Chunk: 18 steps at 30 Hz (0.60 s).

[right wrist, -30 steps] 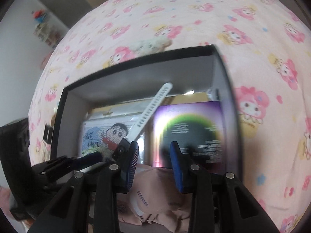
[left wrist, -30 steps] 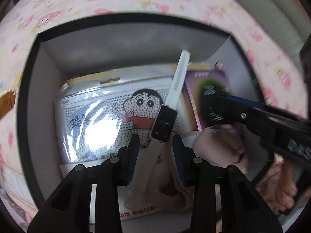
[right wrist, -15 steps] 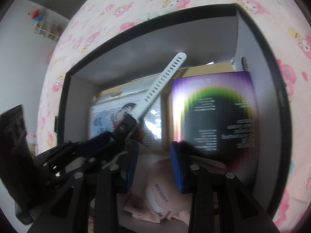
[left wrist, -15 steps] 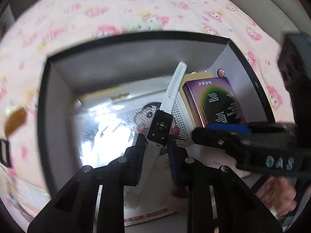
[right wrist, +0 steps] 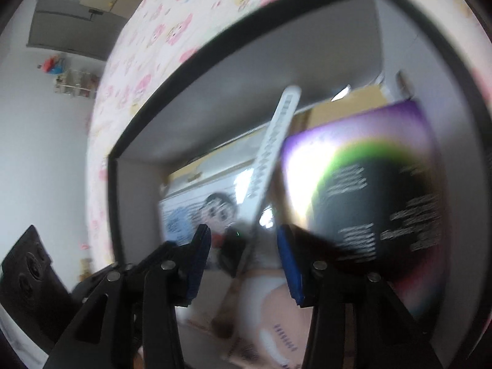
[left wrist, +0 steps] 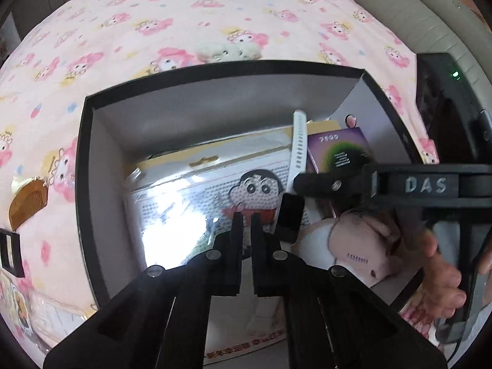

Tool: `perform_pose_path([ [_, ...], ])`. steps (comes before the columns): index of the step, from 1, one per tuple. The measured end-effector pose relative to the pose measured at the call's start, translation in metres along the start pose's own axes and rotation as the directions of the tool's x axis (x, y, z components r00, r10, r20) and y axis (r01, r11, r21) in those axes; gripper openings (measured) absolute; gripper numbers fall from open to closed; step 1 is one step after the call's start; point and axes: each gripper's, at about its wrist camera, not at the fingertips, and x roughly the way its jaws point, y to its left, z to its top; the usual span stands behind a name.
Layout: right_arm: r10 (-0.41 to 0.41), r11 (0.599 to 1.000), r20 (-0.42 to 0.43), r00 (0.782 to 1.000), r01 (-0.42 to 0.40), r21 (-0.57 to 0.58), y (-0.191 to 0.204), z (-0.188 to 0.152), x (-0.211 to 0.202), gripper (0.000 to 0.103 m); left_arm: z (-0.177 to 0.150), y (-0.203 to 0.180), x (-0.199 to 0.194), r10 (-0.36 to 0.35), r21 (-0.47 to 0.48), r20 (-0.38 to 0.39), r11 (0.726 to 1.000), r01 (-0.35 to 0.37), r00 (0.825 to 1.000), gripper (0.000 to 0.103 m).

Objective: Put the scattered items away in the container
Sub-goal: 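Lower the watch into the black box and open the left gripper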

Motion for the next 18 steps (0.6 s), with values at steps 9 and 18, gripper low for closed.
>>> perform_pose_path([
  [9,-0.064,0.995,-0.045,0.997,0.061,-0.076,0.008,0.002,0.013,0.040,-0.004,-0.016,0.032,-0.073,0.052,-0.157,0.995,0.082,0.985,0.031],
  [18,-0.100,0.988,-0.024,0.995,0.097,-0.123,0.009,0.002,0.008,0.040,-0.006,-0.032,0.034,0.104,0.165,-0.161,0.983,-0.077,0.982,0.037],
])
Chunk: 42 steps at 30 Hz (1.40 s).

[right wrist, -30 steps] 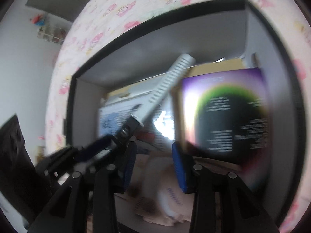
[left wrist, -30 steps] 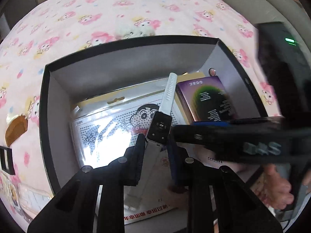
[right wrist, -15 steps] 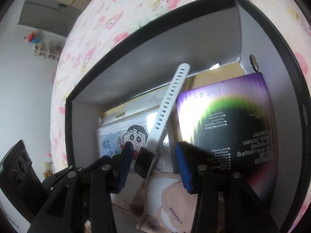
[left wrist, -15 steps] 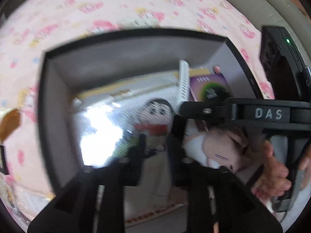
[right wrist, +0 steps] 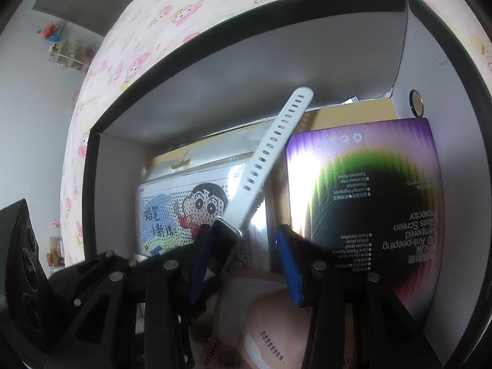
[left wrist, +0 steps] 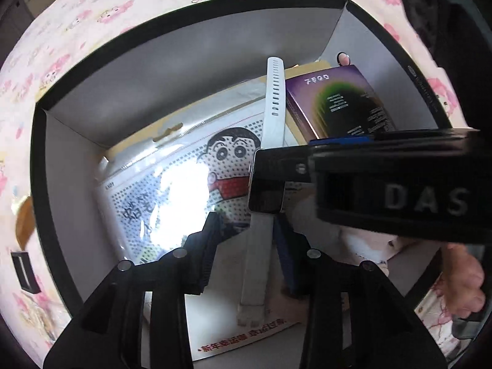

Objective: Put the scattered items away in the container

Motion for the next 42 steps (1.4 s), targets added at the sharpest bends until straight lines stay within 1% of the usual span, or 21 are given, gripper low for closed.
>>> perform_pose_path([
  [4,-0.009,1.000,0.038,0.999,0.009,-0.006,-0.001,0.000,-0.016,0.040,0.008,0.011,-0.003,0.073,-0.020,0.016,0.997,-0.073,0.997,0.038],
  [5,-0.019,1.000,0.050,0.999,0.019,-0.016,0.000,0.000,-0.020,0.040,0.010,0.016,-0.003,0.080,-0.035,0.019,0.996,-0.079,0.997,0.038],
  [8,-0.089,0.992,0.093,0.992,0.096,-0.076,0.007,0.000,-0.030,0.040,0.009,0.033,-0.010,0.100,-0.120,0.051,0.988,-0.093,0.994,0.037],
  [9,-0.136,0.983,0.117,0.984,0.149,-0.111,0.010,0.000,-0.036,0.040,0.006,0.036,-0.016,0.095,-0.137,0.078,0.987,-0.084,0.992,0.037],
  [11,-0.199,0.961,0.146,0.969,0.222,-0.164,0.012,0.000,-0.044,0.040,-0.001,0.035,-0.025,0.030,-0.140,0.122,0.990,-0.013,0.992,0.034],
  [12,-0.213,0.954,0.147,0.966,0.238,-0.184,0.013,0.000,-0.044,0.040,-0.005,0.033,-0.028,-0.011,-0.136,0.129,0.990,0.029,0.992,0.031],
  [13,-0.217,0.948,0.135,0.967,0.242,-0.206,0.014,-0.001,-0.044,0.040,-0.008,0.031,-0.028,-0.050,-0.124,0.129,0.990,0.066,0.990,0.030],
  [15,-0.218,0.943,0.112,0.969,0.239,-0.232,0.014,-0.003,-0.043,0.040,-0.009,0.027,-0.024,-0.092,-0.099,0.107,0.990,0.103,0.990,0.029],
  [17,-0.238,0.932,0.091,0.967,0.254,-0.258,0.017,-0.003,-0.038,0.040,-0.015,0.019,-0.016,-0.085,-0.095,0.062,0.991,0.090,0.994,0.029],
  [19,-0.250,0.924,0.065,0.966,0.258,-0.283,0.022,-0.002,-0.027,0.040,-0.018,0.027,-0.002,-0.064,-0.111,0.003,0.992,0.064,0.998,0.028],
  [21,-0.254,0.918,0.033,0.967,0.251,-0.306,0.025,0.000,-0.018,0.040,-0.014,0.031,0.000,-0.066,-0.117,-0.005,0.991,0.065,0.998,0.028],
  [23,-0.267,0.907,-0.012,0.963,0.247,-0.340,0.028,0.002,-0.006,0.040,-0.008,0.037,-0.002,-0.053,-0.131,-0.002,0.990,0.052,0.999,0.028],
  [26,-0.311,0.872,0.006,0.950,0.288,-0.397,0.041,0.011,0.003,0.040,0.001,0.050,-0.004,-0.053,-0.162,0.012,0.985,0.054,0.999,0.028],
  [27,-0.308,0.870,0.007,0.951,0.285,-0.402,0.044,0.016,0.004,0.040,0.004,0.055,-0.002,-0.058,-0.177,0.015,0.982,0.060,0.998,0.028],
  [30,-0.261,0.899,-0.002,0.965,0.242,-0.366,0.048,0.032,0.009,0.040,0.015,0.068,0.003,-0.093,-0.221,0.035,0.970,0.099,0.995,0.028],
  [32,-0.247,0.910,0.002,0.969,0.233,-0.342,0.044,0.035,0.013,0.040,0.019,0.072,0.002,-0.100,-0.243,0.057,0.964,0.111,0.993,0.028],
  [33,-0.238,0.914,0.003,0.971,0.225,-0.338,0.042,0.035,0.013,0.040,0.019,0.073,0.000,-0.110,-0.250,0.068,0.960,0.124,0.992,0.028],
  [35,-0.214,0.920,0.007,0.977,0.204,-0.334,0.039,0.033,0.011,0.040,0.013,0.082,-0.003,-0.163,-0.264,0.084,0.948,0.180,0.983,0.028],
  [36,-0.205,0.923,0.012,0.979,0.197,-0.330,0.038,0.033,0.008,0.040,0.006,0.082,-0.006,-0.177,-0.264,0.082,0.945,0.193,0.981,0.028],
  [39,-0.173,0.931,0.069,0.983,0.186,-0.314,0.040,0.037,-0.007,0.040,0.002,0.075,-0.015,-0.168,-0.251,0.079,0.951,0.182,0.983,0.028],
  [42,-0.108,0.946,0.134,0.985,0.143,-0.291,0.042,0.040,-0.023,0.040,0.000,0.078,-0.022,-0.144,-0.301,0.096,0.939,0.167,0.985,0.028],
])
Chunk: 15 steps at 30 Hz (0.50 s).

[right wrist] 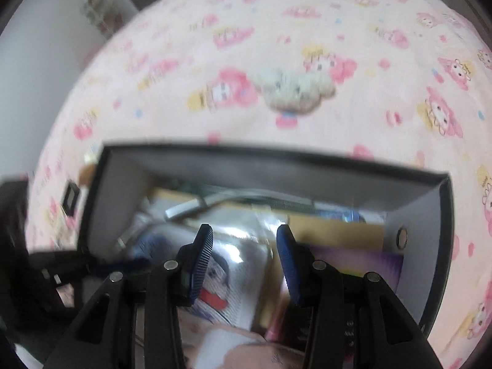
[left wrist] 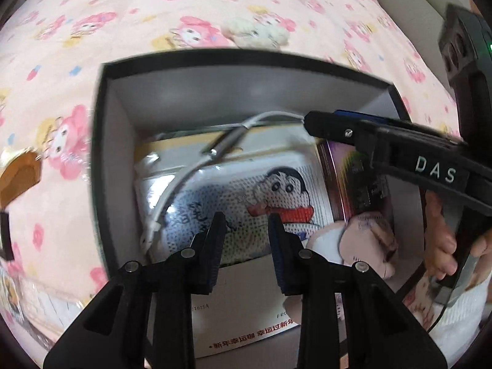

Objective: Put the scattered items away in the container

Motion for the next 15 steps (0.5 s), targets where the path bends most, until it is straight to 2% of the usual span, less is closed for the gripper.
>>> perform_pose_path([
  [2,0.014,1.000,0.025,1.000,-0.014,0.011,0.001,0.006,0.002,0.040,0.004,0.003,0.000,0.000,-0.050,0.021,0.999,0.001,1.000,0.028],
  [4,0.030,0.999,0.013,0.999,-0.030,0.017,0.000,0.015,0.010,0.040,0.013,0.009,-0.001,0.013,-0.106,0.056,0.994,-0.007,0.998,0.028],
  [7,0.026,0.999,-0.018,0.999,-0.025,0.047,-0.002,0.021,0.023,0.040,0.035,0.013,0.003,0.069,-0.145,0.083,0.988,-0.056,0.994,0.028],
  [10,-0.035,0.995,-0.080,0.996,0.043,0.092,-0.009,0.017,0.024,0.040,0.051,0.004,0.021,0.093,-0.085,0.066,0.993,-0.087,0.993,0.032],
  [12,-0.026,0.990,-0.099,0.995,0.040,0.136,-0.016,0.014,0.022,0.040,0.057,0.000,0.033,0.110,-0.027,0.045,0.994,-0.109,0.993,0.042],
  [15,-0.017,0.983,-0.106,0.994,0.036,0.180,-0.028,0.010,0.017,0.040,0.064,-0.008,0.053,0.141,0.058,0.024,0.988,-0.142,0.990,0.042],
])
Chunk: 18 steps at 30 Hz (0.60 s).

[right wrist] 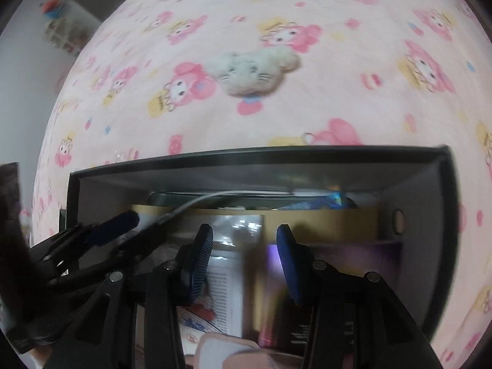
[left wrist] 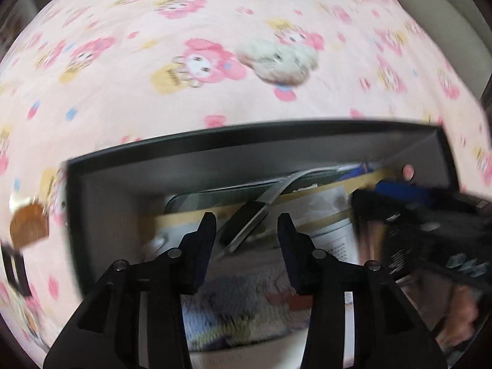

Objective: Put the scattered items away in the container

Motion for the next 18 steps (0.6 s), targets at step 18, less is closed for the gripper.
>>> perform_pose_path([
  [18,0.089,0.996,0.097,0.991,-0.091,0.021,-0.009,-0.023,-0.032,0.040,-0.074,-0.069,-0.049,-0.072,0.556,0.191,0.830,-0.047,0.979,0.009],
])
